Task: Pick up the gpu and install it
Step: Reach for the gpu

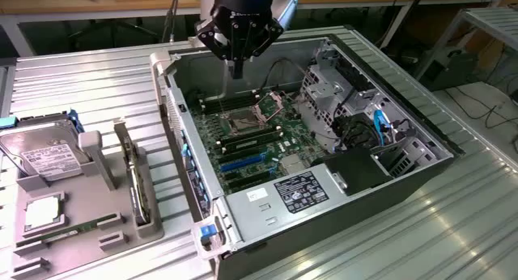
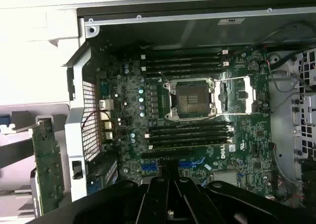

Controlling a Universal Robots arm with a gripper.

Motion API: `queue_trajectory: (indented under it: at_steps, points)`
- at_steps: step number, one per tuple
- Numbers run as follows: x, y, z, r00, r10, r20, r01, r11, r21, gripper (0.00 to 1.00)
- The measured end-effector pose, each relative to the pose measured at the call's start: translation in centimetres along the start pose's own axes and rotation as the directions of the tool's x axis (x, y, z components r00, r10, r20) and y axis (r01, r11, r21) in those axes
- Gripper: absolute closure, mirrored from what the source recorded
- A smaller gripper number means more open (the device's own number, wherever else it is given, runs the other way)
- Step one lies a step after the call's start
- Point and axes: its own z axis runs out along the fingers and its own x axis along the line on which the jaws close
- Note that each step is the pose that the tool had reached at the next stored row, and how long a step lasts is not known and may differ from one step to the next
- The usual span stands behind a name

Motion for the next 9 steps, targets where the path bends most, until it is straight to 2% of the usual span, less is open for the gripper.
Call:
queue_trajectory:
  at_steps: [3,9]
  points:
    - [1.2,-0.10,-0.03,1.0000,0.000,0.0001,0.000,1.0000,0.0000,0.89]
    - [2.7,-0.26,-0.08,1.0000,0.000,0.0000,0.000,1.0000,0.0000,0.89]
